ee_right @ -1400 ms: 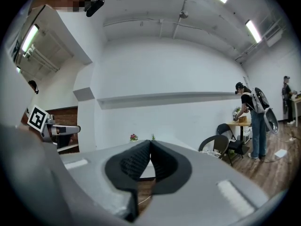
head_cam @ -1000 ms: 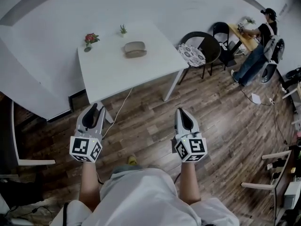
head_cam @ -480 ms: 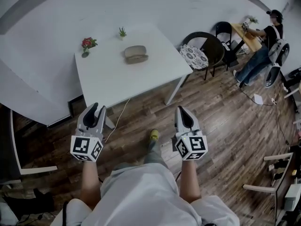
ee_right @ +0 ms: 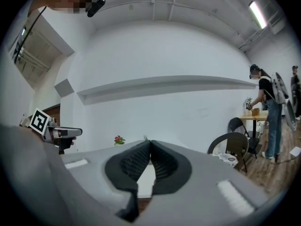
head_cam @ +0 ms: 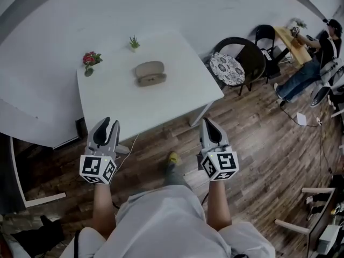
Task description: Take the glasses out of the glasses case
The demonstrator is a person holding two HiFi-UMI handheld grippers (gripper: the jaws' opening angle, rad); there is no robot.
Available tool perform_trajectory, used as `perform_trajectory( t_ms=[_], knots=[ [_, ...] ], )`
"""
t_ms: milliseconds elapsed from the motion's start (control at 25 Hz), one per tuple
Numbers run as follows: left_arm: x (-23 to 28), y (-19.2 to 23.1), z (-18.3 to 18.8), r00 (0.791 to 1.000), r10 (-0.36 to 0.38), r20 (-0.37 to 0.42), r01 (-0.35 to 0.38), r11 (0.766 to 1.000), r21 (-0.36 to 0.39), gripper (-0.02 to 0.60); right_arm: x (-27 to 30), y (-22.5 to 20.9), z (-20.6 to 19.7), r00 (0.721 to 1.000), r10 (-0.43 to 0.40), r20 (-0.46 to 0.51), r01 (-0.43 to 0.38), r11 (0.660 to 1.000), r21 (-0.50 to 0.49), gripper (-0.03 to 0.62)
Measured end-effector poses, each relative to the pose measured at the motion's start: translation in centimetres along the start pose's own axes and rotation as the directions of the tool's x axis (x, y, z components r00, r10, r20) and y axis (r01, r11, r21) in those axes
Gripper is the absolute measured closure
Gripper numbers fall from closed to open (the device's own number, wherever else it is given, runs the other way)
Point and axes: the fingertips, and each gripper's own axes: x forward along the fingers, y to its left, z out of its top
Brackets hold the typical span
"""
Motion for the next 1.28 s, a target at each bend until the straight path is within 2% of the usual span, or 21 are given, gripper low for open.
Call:
perform_trajectory(
  t_ms=[320,520,800,1040,1280],
  knots=[
    [11.3,-0.1,0.2,0.998,0.029,-0.055,-0.028,0.999,0.027,0.445,9.8,-7.7,0.9,0.998,0.052,-0.041,-0.051,0.999,0.006,0.591],
    [15.1,0.0,0.2,0.994,0.058,-0.088,-0.053,0.997,0.049,0.444,13.8,-10.4,1.1,0.995,0.089,-0.046,-0.088,0.996,0.031,0.591],
    [17.7,1.1,-0.2,0.99,0.057,-0.125,-0.05,0.997,0.054,0.444,17.8,-11.2,0.9,0.992,0.113,-0.06,-0.11,0.992,0.055,0.591],
    [19.6,3.4,-1.3,0.99,0.048,-0.132,-0.045,0.999,0.026,0.444,20.8,-10.7,0.6,0.992,0.105,-0.069,-0.103,0.994,0.041,0.591],
    [22.6,5.1,-3.2,0.986,-0.02,-0.167,0.021,1.0,0.005,0.445,23.9,-10.4,-0.3,0.991,0.093,-0.097,-0.089,0.995,0.044,0.591]
  ],
)
